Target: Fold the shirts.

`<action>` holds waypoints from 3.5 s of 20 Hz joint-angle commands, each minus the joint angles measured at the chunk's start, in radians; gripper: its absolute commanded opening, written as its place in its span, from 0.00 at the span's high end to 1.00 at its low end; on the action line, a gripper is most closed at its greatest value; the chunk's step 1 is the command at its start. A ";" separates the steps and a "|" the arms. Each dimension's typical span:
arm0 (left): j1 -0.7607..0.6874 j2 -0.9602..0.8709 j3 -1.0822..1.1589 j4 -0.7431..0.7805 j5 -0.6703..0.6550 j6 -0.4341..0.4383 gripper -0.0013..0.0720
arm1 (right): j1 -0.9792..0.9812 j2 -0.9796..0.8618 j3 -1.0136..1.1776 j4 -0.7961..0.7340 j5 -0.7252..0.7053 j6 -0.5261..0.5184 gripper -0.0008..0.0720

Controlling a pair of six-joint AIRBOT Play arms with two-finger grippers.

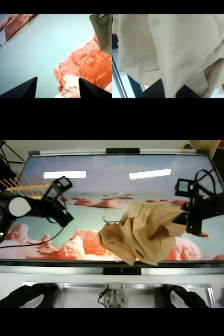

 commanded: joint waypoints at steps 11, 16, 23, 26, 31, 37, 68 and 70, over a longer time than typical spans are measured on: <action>-0.431 -0.150 -0.362 -0.834 0.882 -0.226 0.41 | 0.002 0.113 0.000 0.018 -0.048 0.287 0.92; -0.449 -0.370 -0.211 -0.841 0.894 -0.310 0.22 | 0.002 0.153 0.000 0.020 -0.047 0.311 0.92; -0.395 -0.436 -0.137 -0.824 0.781 -0.296 0.23 | 0.002 0.198 0.000 -0.003 -0.043 0.320 0.92; -0.371 -0.377 -0.140 -0.739 0.701 -0.317 0.35 | 0.002 0.198 0.000 -0.007 -0.044 0.319 0.92; -0.364 -0.388 -0.161 -0.655 0.701 -0.464 0.35 | 0.002 0.198 0.000 -0.006 -0.045 0.319 0.92; -0.397 -0.457 -0.172 -0.657 0.878 -0.531 0.35 | 0.002 0.198 0.000 0.007 -0.039 0.320 0.92; -0.191 -0.374 -0.121 -0.697 0.777 -0.327 0.91 | 0.002 0.206 0.000 0.004 -0.017 0.313 0.92; -0.085 -0.327 -0.121 -0.686 0.712 -0.327 0.91 | 0.002 0.226 0.000 0.015 -0.017 0.312 0.92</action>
